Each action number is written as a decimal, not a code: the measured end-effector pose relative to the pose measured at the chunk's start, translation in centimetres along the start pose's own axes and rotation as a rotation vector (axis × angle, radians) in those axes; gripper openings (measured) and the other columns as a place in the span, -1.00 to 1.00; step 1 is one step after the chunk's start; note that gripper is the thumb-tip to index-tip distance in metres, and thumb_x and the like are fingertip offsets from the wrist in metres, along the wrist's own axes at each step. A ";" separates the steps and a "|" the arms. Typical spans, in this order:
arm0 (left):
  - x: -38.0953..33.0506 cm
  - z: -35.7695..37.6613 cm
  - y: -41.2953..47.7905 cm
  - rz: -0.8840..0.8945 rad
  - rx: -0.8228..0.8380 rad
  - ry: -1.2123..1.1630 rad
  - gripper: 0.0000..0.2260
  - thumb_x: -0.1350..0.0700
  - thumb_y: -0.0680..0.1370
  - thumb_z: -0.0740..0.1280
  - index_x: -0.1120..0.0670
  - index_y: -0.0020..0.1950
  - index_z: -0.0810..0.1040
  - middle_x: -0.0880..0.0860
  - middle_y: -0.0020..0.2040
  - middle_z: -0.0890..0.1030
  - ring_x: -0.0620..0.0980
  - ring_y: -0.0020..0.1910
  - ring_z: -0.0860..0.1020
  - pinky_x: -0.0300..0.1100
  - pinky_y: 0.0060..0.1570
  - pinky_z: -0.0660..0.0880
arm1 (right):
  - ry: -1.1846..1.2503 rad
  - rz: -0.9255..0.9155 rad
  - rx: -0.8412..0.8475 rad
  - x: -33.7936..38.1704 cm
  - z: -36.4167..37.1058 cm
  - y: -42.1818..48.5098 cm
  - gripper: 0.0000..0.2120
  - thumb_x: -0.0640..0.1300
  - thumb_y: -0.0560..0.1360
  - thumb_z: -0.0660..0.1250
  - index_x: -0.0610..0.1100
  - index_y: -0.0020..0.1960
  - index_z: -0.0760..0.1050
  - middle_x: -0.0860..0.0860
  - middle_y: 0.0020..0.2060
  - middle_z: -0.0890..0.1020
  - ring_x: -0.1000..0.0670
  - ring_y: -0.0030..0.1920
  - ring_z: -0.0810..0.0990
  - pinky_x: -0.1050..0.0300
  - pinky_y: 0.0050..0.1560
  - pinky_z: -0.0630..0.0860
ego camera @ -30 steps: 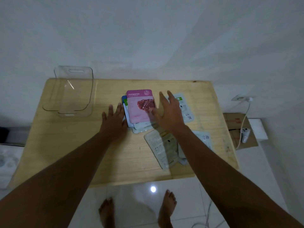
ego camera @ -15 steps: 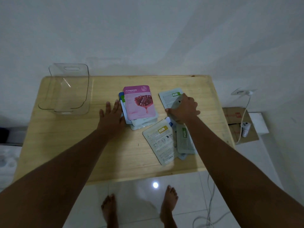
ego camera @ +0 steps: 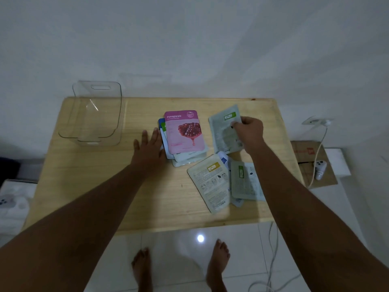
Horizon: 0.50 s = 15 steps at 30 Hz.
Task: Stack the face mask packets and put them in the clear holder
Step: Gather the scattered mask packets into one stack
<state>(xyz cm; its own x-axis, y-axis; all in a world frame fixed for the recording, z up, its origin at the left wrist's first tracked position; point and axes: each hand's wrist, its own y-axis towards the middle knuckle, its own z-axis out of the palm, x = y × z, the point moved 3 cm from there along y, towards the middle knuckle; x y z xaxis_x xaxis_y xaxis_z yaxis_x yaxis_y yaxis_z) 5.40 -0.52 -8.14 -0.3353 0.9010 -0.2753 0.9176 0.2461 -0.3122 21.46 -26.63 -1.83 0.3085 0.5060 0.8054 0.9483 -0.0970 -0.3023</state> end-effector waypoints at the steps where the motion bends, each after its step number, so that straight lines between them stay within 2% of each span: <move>1: 0.0 -0.1 0.0 -0.003 -0.002 0.000 -0.40 -0.10 0.65 0.06 0.01 0.61 -0.12 0.07 0.63 -0.09 0.25 0.58 -0.19 0.28 0.49 -0.10 | 0.051 -0.010 0.008 0.8 0.1 -0.3 -0.75 -0.23 0.46 0.37 -0.18 0.10 0.68 -0.09 -0.09 0.72 -0.12 -0.06 0.71 -0.03 -0.04 0.67; 4: -0.2 -0.2 0.0 -0.001 -0.006 -0.003 -0.40 -0.09 0.65 0.06 0.02 0.61 -0.12 0.07 0.63 -0.09 0.25 0.58 -0.19 0.28 0.49 -0.10 | 0.015 -0.150 0.013 3.5 1.3 -1.7 -0.71 -0.23 0.42 0.31 -0.11 0.09 0.70 -0.04 -0.13 0.74 -0.07 -0.06 0.70 -0.01 0.01 0.65; 8: -0.1 -0.1 0.0 -0.006 -0.004 -0.010 -0.40 -0.10 0.65 0.05 0.01 0.61 -0.14 0.07 0.63 -0.10 0.25 0.58 -0.20 0.28 0.49 -0.11 | -0.176 -0.328 0.019 6.3 4.8 -4.3 -0.71 -0.24 0.49 0.31 -0.15 0.16 0.66 -0.08 0.02 0.73 -0.04 0.05 0.68 0.27 0.06 0.50; 9: 0.0 0.0 0.1 -0.004 -0.005 -0.008 -0.40 -0.11 0.65 0.05 0.01 0.61 -0.14 0.07 0.63 -0.10 0.25 0.57 -0.21 0.29 0.50 -0.11 | -0.187 -0.344 0.037 6.7 6.0 -4.9 -0.73 -0.24 0.50 0.31 -0.16 0.16 0.66 -0.08 0.02 0.73 -0.03 0.01 0.68 0.32 0.04 0.51; 11: 0.0 0.1 0.0 0.004 -0.006 -0.008 -0.39 -0.12 0.65 0.05 0.01 0.61 -0.14 0.08 0.63 -0.11 0.25 0.57 -0.21 0.29 0.49 -0.12 | -0.178 -0.340 0.114 7.0 8.4 -6.1 -0.76 -0.26 0.52 0.32 -0.19 0.15 0.65 -0.06 -0.04 0.72 0.04 -0.17 0.65 0.46 -0.14 0.51; 13: 0.0 -0.1 0.0 0.009 -0.001 -0.013 -0.39 -0.12 0.65 0.06 0.02 0.61 -0.12 0.08 0.63 -0.12 0.26 0.57 -0.21 0.29 0.49 -0.13 | -0.219 -0.371 0.169 7.0 10.5 -7.2 -0.76 -0.27 0.49 0.33 -0.20 0.12 0.67 -0.11 -0.07 0.72 -0.02 -0.17 0.65 0.35 -0.12 0.53; 15: 0.1 -0.2 -0.1 0.017 0.000 -0.013 -0.39 -0.11 0.65 0.07 0.02 0.61 -0.10 0.08 0.63 -0.11 0.26 0.57 -0.21 0.28 0.49 -0.12 | -0.292 -0.415 0.199 7.0 12.0 -8.4 -0.81 -0.24 0.46 0.33 -0.23 -0.01 0.69 -0.16 -0.11 0.71 -0.13 -0.09 0.65 0.28 -0.11 0.40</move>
<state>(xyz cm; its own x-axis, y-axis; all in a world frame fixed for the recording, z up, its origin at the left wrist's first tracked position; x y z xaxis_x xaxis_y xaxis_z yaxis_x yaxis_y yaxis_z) 5.37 -0.42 -7.97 -0.3223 0.9003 -0.2925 0.9233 0.2308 -0.3071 14.74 -12.02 0.22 -0.1495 0.6869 0.7112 0.9447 0.3115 -0.1023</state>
